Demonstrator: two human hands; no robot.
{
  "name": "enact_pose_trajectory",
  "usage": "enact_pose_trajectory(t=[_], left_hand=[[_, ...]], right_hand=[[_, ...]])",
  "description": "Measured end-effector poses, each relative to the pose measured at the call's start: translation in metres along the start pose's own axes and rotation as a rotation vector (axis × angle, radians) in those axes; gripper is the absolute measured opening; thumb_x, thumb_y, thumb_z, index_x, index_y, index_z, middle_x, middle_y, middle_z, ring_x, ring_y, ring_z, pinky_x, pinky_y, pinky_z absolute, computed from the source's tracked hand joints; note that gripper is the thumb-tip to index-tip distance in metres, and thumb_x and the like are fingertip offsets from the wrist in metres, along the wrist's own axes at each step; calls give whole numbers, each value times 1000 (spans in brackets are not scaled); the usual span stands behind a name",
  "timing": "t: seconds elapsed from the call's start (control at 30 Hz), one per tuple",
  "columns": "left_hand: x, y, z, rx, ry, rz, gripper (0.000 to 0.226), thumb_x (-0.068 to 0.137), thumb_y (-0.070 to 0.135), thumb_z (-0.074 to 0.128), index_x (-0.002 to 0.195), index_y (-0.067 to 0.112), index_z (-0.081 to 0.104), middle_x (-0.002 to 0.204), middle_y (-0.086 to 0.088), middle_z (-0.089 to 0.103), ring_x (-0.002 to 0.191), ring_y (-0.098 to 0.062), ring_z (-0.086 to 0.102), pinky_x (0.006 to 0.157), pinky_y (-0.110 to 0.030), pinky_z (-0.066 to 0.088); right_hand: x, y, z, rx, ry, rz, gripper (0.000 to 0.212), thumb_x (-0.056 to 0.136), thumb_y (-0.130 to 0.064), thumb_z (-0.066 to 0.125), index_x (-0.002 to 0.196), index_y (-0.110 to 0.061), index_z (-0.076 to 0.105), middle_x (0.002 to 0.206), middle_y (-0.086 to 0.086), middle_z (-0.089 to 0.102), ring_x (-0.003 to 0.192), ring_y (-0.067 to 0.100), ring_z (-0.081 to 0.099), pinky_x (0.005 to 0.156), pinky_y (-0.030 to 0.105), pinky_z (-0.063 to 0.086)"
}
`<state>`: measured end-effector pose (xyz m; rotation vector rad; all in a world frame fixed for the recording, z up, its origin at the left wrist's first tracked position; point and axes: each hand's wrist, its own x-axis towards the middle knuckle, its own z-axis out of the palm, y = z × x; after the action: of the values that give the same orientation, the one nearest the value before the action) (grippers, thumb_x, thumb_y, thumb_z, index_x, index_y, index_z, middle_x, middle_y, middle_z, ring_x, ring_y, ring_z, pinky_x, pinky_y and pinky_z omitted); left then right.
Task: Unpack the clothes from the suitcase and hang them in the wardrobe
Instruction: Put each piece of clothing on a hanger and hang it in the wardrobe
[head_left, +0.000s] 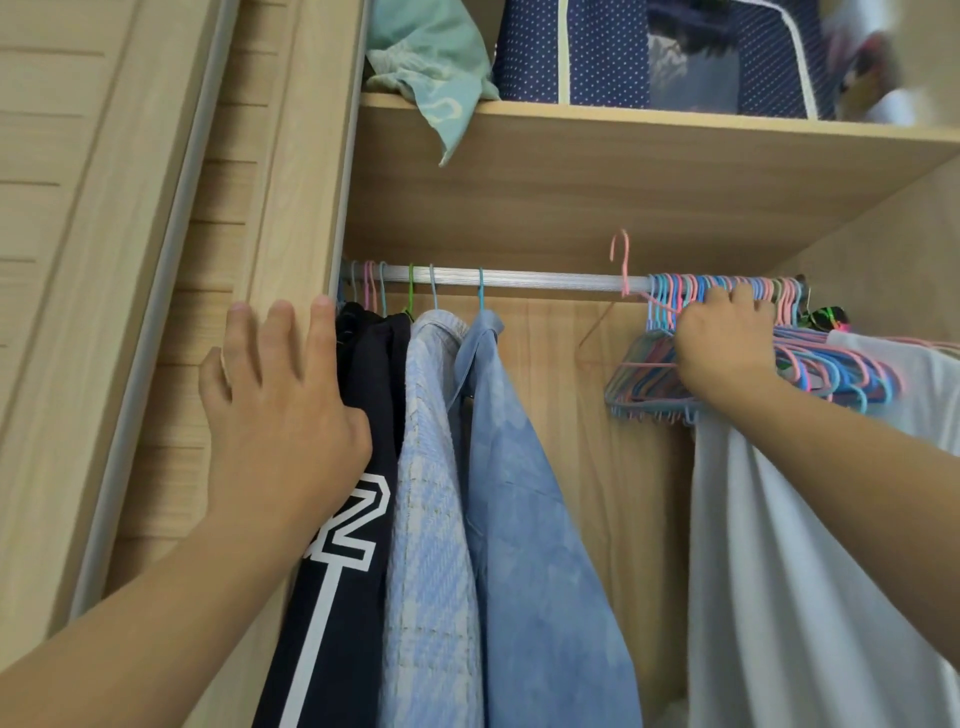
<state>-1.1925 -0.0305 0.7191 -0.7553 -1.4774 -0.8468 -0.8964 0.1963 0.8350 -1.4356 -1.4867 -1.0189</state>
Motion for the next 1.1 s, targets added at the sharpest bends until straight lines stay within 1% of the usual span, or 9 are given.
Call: enact_pose_trajectory(t=[0.2, 0.37, 0.5, 0.67, 0.77, 0.87, 0.97, 1.03, 1.1], left_hand=[[0, 2, -3, 0, -36, 1, 90, 74, 15, 60, 156, 6, 24, 151, -27, 32, 145, -52, 20, 108, -68, 28], [-1, 2, -5, 7, -72, 11, 89, 79, 9, 59, 158, 6, 19, 153, -27, 28, 146, -53, 17, 109, -68, 27], [0, 1, -4, 18, -96, 15, 88, 81, 7, 59, 158, 5, 18, 153, -27, 26, 145, -52, 18, 108, -69, 27], [-10, -1, -8, 52, -146, 74, 79, 85, 4, 54, 157, 5, 23, 156, -30, 23, 146, -49, 19, 108, -72, 21], [-13, 0, -16, 22, -186, 73, 78, 82, 2, 54, 155, 6, 27, 154, -29, 26, 145, -47, 23, 107, -72, 24], [-9, 2, -31, -27, -232, 59, 81, 76, 6, 61, 151, 7, 33, 151, -24, 34, 144, -42, 29, 105, -69, 33], [-5, 2, -54, -101, -293, 53, 78, 76, 9, 57, 150, 10, 33, 149, -16, 38, 139, -37, 37, 103, -63, 42], [-1, 0, -66, -197, -329, 11, 77, 79, 9, 55, 152, 13, 31, 153, -10, 36, 138, -33, 39, 106, -56, 43], [2, -2, -76, -266, -394, -18, 77, 83, 7, 53, 155, 17, 28, 159, -6, 30, 142, -30, 37, 109, -50, 40]], right_hand=[[-11, -15, -3, 72, 21, -57, 25, 86, -12, 58, 110, -5, 63, 115, 16, 63, 116, 37, 48, 95, 42, 40], [1, 3, -19, 334, -6, 56, 20, 80, -3, 62, 98, 5, 62, 103, 29, 66, 102, 45, 61, 86, 46, 50], [5, 0, -34, 347, -46, 77, 28, 84, -4, 62, 111, 2, 59, 114, 28, 64, 106, 44, 63, 86, 45, 50], [-24, -13, -35, 349, 39, -7, 22, 89, -5, 54, 110, 0, 55, 107, 27, 66, 101, 45, 63, 83, 44, 47], [-48, -17, -39, 468, -73, -27, 25, 88, -7, 58, 111, 2, 54, 111, 31, 62, 103, 50, 60, 82, 47, 49], [-84, -35, -53, 576, -215, -189, 20, 90, -5, 53, 109, -1, 59, 113, 28, 62, 107, 47, 59, 86, 44, 49], [-100, -84, -76, 785, -387, -317, 15, 93, -7, 49, 79, -13, 52, 91, 17, 62, 94, 37, 64, 69, 32, 49], [-100, -126, -86, 895, -367, -354, 13, 94, -14, 49, 95, -6, 59, 81, 9, 56, 84, 34, 63, 53, 26, 37], [-105, -162, -104, 976, -371, -383, 26, 95, -11, 47, 113, 2, 59, 98, 17, 63, 91, 36, 63, 61, 26, 37]])
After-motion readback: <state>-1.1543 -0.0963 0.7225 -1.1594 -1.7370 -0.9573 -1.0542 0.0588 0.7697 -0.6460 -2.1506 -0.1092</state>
